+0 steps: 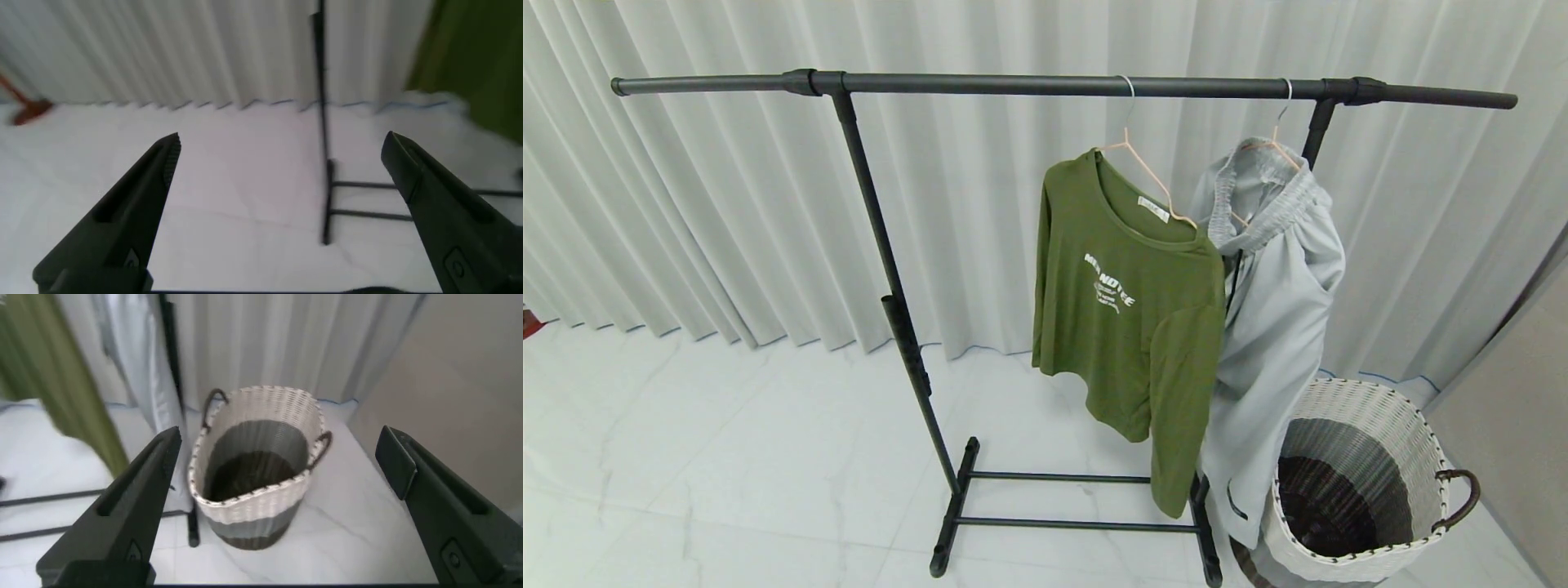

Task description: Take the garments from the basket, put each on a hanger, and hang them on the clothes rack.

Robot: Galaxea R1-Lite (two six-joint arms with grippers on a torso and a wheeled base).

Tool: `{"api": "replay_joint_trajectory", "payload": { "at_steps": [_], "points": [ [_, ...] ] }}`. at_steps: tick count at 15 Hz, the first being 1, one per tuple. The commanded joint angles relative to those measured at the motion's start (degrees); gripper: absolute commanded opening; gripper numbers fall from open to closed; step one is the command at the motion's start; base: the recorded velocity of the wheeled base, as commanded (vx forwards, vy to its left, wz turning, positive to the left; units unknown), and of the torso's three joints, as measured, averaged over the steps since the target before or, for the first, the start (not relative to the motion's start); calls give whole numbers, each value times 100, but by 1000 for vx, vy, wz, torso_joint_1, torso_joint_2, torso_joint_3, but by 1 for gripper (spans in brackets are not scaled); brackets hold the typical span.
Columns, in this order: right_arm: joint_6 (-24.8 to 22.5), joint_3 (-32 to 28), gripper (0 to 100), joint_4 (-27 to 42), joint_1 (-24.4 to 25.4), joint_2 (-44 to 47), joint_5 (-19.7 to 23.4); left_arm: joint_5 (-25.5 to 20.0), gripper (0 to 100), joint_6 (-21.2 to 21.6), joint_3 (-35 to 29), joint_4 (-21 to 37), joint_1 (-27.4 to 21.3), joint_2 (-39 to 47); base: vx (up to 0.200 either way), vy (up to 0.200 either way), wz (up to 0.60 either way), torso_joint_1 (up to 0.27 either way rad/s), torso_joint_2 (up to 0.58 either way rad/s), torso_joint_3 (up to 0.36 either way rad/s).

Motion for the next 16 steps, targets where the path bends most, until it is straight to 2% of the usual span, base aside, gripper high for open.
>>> {"api": "replay_joint_trajectory", "payload": {
  "at_steps": [1, 3, 5, 6, 7, 16],
  "points": [
    [-24, 9, 100, -46, -1, -2, 181, -184, 100, -719, 74, 5, 7, -269, 0, 0, 0, 0, 0, 0],
    [-24, 79, 100, -257, -1, -2, 630, -236, 100, -657, 74, 5, 7, -261, 0, 0, 0, 0, 0, 0],
    [-41, 79, 100, -107, -1, -11, 832, -570, 100, -596, 74, 40, 7, -269, 0, 0, 0, 0, 0, 0],
    [-41, 79, 100, 33, 8, -2, 832, -711, 100, -218, 74, 57, 7, -261, 0, 0, 0, 0, 0, 0],
    [-6, 79, 100, 24, -1, -2, 832, -799, 100, -183, 74, 66, 7, -261, 0, 0, 0, 0, 0, 0],
    [187, 79, 100, 24, -1, -11, 832, -781, 100, -411, 74, 75, 7, -269, 0, 0, 0, 0, 0, 0]
  ]
}}
